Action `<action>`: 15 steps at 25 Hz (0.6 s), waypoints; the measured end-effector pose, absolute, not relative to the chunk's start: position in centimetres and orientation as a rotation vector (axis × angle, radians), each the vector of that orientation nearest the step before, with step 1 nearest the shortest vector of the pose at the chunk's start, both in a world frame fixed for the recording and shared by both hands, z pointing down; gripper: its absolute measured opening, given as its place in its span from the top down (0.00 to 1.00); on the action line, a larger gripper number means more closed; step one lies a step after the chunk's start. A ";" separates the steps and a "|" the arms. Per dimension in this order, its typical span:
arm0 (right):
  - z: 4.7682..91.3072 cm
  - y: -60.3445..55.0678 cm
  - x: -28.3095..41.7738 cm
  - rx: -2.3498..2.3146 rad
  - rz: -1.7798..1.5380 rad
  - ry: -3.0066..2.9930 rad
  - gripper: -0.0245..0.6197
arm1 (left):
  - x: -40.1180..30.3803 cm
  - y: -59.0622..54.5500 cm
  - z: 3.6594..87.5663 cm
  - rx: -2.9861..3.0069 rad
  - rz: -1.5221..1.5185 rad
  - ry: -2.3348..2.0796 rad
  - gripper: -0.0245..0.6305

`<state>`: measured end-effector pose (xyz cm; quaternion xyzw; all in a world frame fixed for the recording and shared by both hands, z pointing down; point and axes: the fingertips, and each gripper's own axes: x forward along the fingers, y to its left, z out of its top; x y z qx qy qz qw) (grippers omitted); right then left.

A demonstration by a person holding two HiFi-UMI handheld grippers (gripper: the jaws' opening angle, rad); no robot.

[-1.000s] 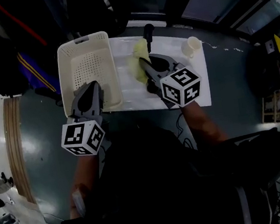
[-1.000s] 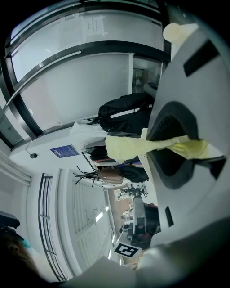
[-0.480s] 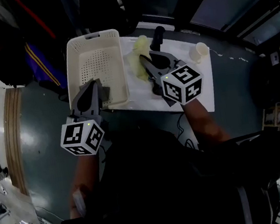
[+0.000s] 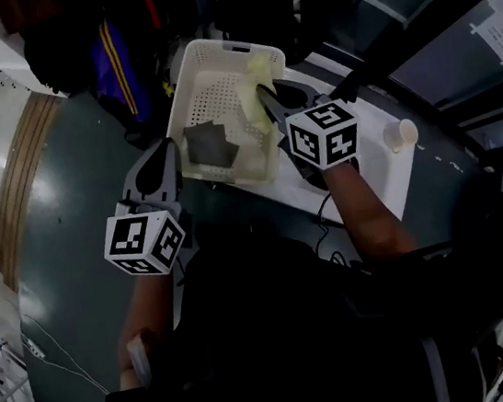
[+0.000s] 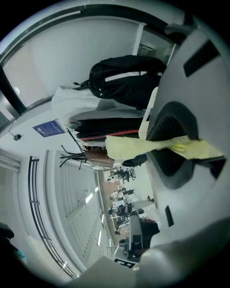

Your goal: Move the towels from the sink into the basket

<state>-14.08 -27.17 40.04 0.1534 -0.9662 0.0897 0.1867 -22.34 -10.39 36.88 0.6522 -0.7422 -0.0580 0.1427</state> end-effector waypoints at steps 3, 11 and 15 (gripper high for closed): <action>42.1 -27.1 -17.9 0.375 0.256 -2.679 0.89 | -24.4 -8.7 37.7 1.806 -0.163 -2.192 0.96; 51.4 -27.6 -25.8 0.316 0.254 -2.476 0.89 | -28.6 -5.9 39.4 1.678 -0.165 -2.243 0.96; 56.2 -28.6 -27.5 0.327 0.240 -2.359 0.89 | -30.2 -4.9 40.2 1.641 -0.146 -2.248 0.96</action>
